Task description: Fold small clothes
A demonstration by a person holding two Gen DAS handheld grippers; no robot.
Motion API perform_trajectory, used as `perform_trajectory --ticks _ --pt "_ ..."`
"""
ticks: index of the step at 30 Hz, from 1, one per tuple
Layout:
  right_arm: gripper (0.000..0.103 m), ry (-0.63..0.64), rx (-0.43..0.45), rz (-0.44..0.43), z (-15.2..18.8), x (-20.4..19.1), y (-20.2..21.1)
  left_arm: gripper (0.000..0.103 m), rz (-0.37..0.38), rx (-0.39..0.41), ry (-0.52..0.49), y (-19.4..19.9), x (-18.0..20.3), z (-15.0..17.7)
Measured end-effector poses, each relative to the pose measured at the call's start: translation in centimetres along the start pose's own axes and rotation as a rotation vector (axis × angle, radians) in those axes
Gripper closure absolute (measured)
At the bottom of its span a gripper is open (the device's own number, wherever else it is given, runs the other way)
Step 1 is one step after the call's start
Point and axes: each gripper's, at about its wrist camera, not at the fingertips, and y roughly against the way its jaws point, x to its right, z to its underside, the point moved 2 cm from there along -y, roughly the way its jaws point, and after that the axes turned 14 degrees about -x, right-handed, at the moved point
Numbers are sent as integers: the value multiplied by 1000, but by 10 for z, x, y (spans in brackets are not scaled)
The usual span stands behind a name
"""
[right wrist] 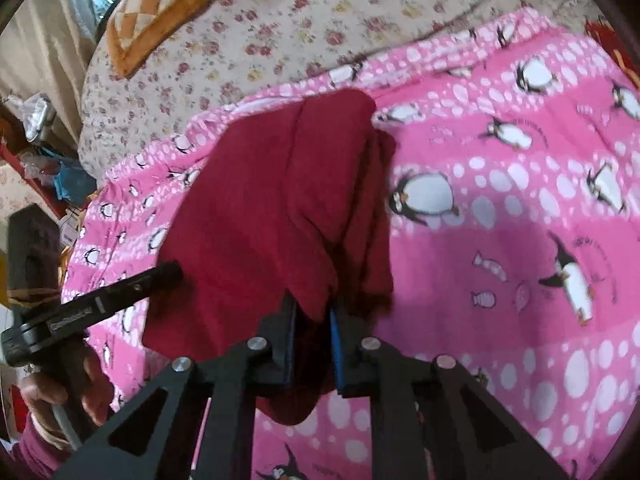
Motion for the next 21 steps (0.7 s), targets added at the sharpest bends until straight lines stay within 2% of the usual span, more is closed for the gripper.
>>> perform_trajectory --ticks 1,3,4,5,6,8,10,13,15,16,18,21 --pt "86 -1 15 -8 -2 -2 6 74 2 12 -3 3 0 -2" --pt "68 -41 65 -34 -10 0 16 74 -5 27 -9 6 0 -10" --pt "54 -52 79 -32 -14 0 18 74 -5 25 -9 6 1 -14" --pt "44 -64 97 -22 -20 1 18 74 -1 22 -10 4 1 -17" --pt "44 -61 98 -13 -24 0 16 74 1 20 -11 2 1 -20" --pt "44 -45 79 21 -38 -1 5 74 -5 14 -10 -4 0 -24" --pt "44 -35 60 11 -52 0 -9 72 -8 9 -2 -10 -1 -27" --pt "78 8 50 33 -62 -3 -17 69 -3 10 -4 -14 0 -27" --pt "82 42 67 77 -62 -8 -13 66 6 11 -13 -17 0 -28" --pt "82 55 70 131 -60 -7 -15 63 11 10 -15 -18 0 -28" --pt "82 61 57 186 -60 -1 -26 60 25 -3 -12 -25 0 -30" --pt "82 23 73 117 -59 9 -25 56 34 -14 -5 -32 -2 -33"
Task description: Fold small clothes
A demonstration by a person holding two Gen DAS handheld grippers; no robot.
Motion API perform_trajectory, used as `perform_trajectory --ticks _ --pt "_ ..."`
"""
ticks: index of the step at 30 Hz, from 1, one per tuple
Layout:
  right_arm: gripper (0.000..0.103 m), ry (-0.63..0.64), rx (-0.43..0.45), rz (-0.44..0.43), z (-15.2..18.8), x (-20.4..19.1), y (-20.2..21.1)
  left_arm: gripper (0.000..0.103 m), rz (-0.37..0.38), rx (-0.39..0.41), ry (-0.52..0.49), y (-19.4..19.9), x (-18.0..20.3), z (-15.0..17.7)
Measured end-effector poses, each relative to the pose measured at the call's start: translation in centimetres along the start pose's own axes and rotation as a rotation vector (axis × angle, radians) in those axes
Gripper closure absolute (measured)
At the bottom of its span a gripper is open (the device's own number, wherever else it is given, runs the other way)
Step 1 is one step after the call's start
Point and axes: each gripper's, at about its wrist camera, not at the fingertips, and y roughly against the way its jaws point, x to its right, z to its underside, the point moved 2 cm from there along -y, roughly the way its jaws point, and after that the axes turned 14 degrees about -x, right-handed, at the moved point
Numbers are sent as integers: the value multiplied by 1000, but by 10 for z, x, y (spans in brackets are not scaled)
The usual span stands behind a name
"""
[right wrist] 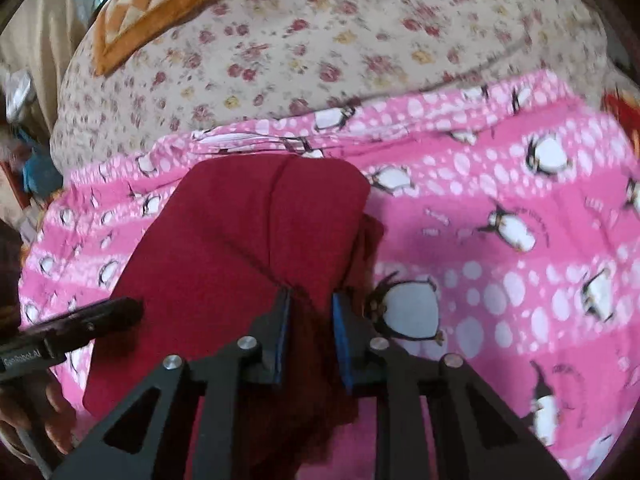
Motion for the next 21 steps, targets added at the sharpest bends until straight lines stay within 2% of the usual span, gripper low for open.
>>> perform_trajectory --ticks 1,3,4,5,7,11,14,15,17,19,21 --pt "81 -10 11 -29 0 2 4 55 3 -2 2 -1 -1 -1" --pt "59 -34 30 -65 1 5 10 55 6 -4 4 -3 -3 -2" --pt "43 -47 40 -57 1 8 12 54 7 -4 2 -4 -3 -2" --pt "34 -51 46 -49 2 9 12 53 8 -3 -1 -6 -3 -3" --pt "32 -52 35 -61 2 14 8 51 11 -4 -2 -8 -3 -4" --pt "27 -94 -33 -184 1 24 -17 50 34 -15 9 -16 -6 -7" --pt "30 -113 -31 -247 -1 25 -28 53 57 -19 17 -19 -7 -8" --pt "35 -105 -35 -251 -1 23 -29 55 58 -16 15 -18 -6 -8" --pt "53 -85 -28 -255 -1 15 -23 68 45 -5 1 -14 -4 -5" --pt "61 -67 -13 -247 0 9 -15 76 22 11 -26 -5 1 0" --pt "64 -61 1 -253 2 2 -4 80 27 28 -44 9 4 7"
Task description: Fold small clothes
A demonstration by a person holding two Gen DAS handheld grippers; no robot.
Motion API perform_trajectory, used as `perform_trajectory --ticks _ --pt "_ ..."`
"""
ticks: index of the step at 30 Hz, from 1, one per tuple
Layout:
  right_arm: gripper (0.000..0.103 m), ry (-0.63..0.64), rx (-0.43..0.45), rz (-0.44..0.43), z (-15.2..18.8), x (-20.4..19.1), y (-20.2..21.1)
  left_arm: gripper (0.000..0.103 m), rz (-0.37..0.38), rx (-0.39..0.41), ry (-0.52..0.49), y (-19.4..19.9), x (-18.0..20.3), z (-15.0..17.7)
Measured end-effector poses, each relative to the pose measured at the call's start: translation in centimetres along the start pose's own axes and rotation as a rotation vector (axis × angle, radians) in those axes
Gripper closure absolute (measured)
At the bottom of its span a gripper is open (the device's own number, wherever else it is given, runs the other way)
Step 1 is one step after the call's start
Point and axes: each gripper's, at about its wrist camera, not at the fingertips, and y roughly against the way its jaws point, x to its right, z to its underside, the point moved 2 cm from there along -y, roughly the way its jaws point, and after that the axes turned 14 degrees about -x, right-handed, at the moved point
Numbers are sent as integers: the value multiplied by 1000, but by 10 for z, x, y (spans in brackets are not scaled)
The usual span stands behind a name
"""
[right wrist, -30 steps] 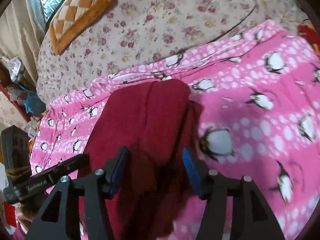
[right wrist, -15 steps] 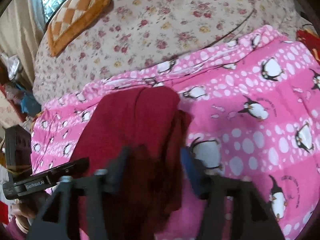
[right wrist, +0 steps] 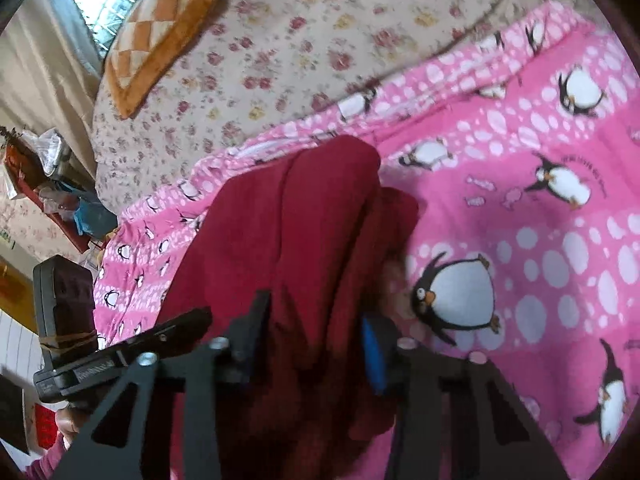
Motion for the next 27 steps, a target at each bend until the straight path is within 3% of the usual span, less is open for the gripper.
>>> perform_trajectory --ticks 5,10,12,14,20,23,27 --pt "66 39 -40 -64 17 -38 21 81 4 6 -24 44 0 32" --pt "65 58 -128 -140 51 -62 11 81 -31 -29 46 73 -23 77" --pt "60 66 -157 -115 65 -64 -5 80 -74 -64 89 64 -35 92" --pt "52 91 -166 2 77 -66 -18 74 -90 -82 115 52 -43 100" --pt "51 204 -53 173 93 -97 32 70 -181 30 132 69 -36 107" --pt "51 286 -5 158 108 -123 62 70 -259 105 133 76 -32 110" --pt "51 380 -14 88 125 -150 71 70 -299 110 128 81 -32 116"
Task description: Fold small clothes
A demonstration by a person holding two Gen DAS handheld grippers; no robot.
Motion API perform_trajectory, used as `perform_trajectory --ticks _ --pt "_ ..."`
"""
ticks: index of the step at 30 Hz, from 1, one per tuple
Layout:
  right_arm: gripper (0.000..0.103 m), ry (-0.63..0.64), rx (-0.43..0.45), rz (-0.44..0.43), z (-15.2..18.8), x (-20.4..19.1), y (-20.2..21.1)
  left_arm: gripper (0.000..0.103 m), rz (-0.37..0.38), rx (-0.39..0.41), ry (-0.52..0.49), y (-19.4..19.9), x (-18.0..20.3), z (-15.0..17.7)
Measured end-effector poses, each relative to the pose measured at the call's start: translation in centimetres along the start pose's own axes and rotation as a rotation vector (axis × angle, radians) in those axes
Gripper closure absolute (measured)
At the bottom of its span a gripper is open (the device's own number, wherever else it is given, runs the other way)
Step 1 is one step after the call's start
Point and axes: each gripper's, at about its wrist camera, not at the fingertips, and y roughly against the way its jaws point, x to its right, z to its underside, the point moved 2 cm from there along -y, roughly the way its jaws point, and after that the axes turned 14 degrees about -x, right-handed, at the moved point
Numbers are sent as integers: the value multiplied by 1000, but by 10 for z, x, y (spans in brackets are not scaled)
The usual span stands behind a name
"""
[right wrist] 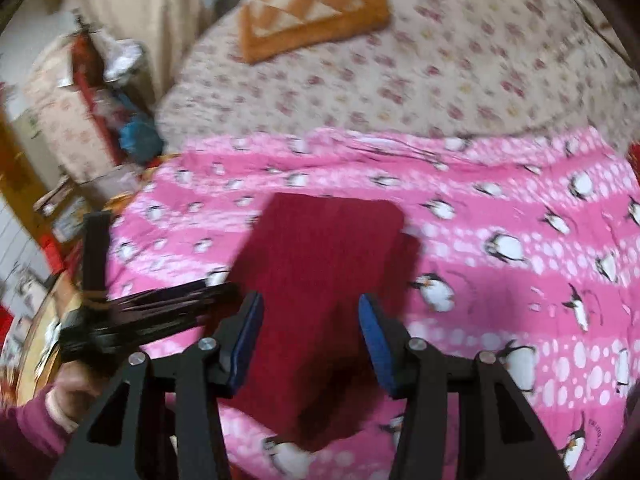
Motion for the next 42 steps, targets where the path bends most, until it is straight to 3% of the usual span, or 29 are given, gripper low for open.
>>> perform_trajectory --ticks 2,6,12,17,21,22,26,27,33,42 --pt "53 36 -35 13 3 -8 -13 70 -16 9 -4 4 1 3" --pt "57 -9 -159 143 19 10 -58 70 -69 68 -16 19 3 12" --pt "59 -14 -102 143 21 2 -40 70 -97 117 -31 33 5 20" --pt "37 -72 -30 133 18 -5 -19 70 -83 127 -27 39 8 23" --pt "37 -75 -8 158 17 -9 -11 70 -114 163 -23 46 9 28" --pt "37 -73 -1 169 17 -10 -10 70 -134 168 -25 47 10 29" --pt "29 -88 30 186 16 -11 -6 70 -332 205 -67 50 20 33" --pt "28 -90 31 194 16 -11 -6 70 -341 210 -78 50 22 35" --pt "28 -95 23 222 16 -9 -10 70 -238 166 -48 50 16 36" --pt "27 -114 22 207 15 -8 -13 70 -239 181 -47 49 18 38"
